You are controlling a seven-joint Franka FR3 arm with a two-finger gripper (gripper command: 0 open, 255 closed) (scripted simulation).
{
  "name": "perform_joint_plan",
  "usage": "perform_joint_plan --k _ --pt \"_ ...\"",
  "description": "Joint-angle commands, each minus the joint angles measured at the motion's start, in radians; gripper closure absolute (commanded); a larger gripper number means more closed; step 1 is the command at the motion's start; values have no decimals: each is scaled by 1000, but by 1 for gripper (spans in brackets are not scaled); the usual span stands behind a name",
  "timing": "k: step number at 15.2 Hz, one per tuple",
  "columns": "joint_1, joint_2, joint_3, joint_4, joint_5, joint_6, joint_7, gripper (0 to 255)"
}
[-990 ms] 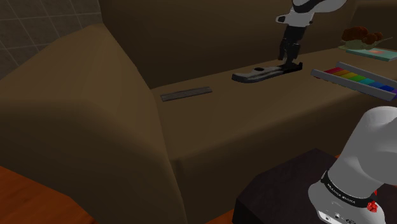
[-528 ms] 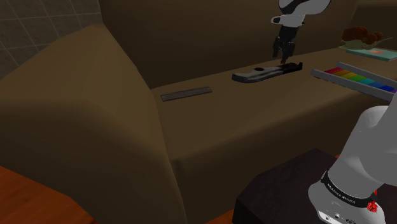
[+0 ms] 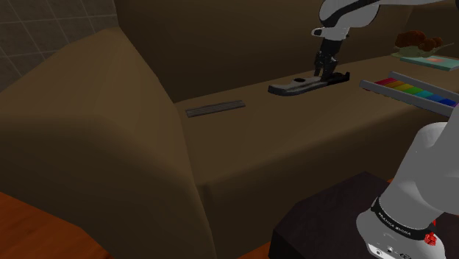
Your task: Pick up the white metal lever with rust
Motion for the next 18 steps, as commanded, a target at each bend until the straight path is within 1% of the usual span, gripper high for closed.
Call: perform_joint_plan --k 1,9,18 --pt "0 1 0 -3 1 3 -1 255" --pt "0 -1 1 -4 -1 3 1 255" --pt "3 -20 8 103 -16 -116 19 255"
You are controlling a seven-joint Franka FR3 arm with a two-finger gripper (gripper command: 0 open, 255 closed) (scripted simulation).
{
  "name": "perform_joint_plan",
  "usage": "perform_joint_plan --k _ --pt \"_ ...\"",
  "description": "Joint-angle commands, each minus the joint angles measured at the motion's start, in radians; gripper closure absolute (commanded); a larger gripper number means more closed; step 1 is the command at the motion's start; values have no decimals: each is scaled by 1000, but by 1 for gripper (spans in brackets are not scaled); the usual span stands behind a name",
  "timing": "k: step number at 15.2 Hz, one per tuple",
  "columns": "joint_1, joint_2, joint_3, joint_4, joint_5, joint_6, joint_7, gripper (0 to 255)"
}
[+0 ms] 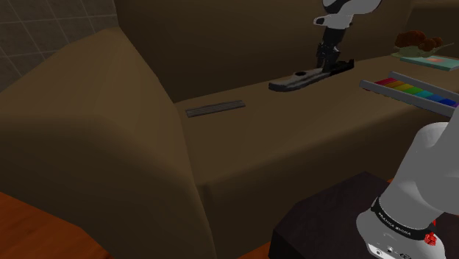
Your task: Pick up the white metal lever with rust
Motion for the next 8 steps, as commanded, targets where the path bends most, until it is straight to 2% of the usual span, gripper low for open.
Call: perform_joint_plan --k 1,8 --pt "1 -6 2 24 -4 -28 5 255" --pt "2 -3 3 95 -3 -97 7 255"
